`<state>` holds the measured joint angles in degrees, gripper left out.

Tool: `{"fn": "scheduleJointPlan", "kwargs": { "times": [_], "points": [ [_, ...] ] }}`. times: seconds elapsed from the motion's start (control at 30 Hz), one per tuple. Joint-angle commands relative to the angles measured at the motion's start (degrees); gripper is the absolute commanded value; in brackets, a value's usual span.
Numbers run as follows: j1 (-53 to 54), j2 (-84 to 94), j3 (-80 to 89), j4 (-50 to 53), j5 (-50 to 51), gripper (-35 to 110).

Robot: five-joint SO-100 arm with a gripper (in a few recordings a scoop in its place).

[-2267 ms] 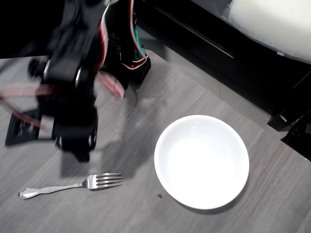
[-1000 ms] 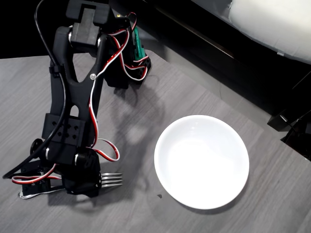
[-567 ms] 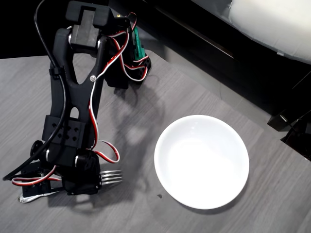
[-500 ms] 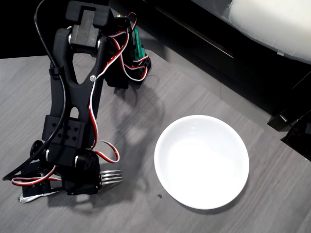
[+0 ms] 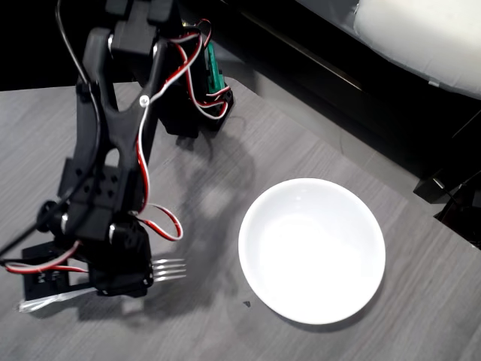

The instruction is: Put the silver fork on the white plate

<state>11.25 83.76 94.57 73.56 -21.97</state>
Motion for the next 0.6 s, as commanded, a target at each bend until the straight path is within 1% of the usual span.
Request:
{"fn": "scheduleJointPlan", "kwargs": {
  "times": [0.0, 0.13, 0.23, 0.4, 0.5, 0.57],
  "points": [
    [-1.8, 8.9, -2.0, 3.0, 0.0, 0],
    [-8.0, 17.9, 0.2, 6.9, 2.0, 0],
    [-16.1, 22.8, 1.6, 10.2, 6.4, 0],
    [-35.2, 26.5, 2.5, 13.3, 18.1, 0],
    [-46.9, 25.5, 2.5, 12.5, 24.1, 0],
    [-52.3, 23.2, 2.2, 11.3, 26.8, 0]
  ]
}}
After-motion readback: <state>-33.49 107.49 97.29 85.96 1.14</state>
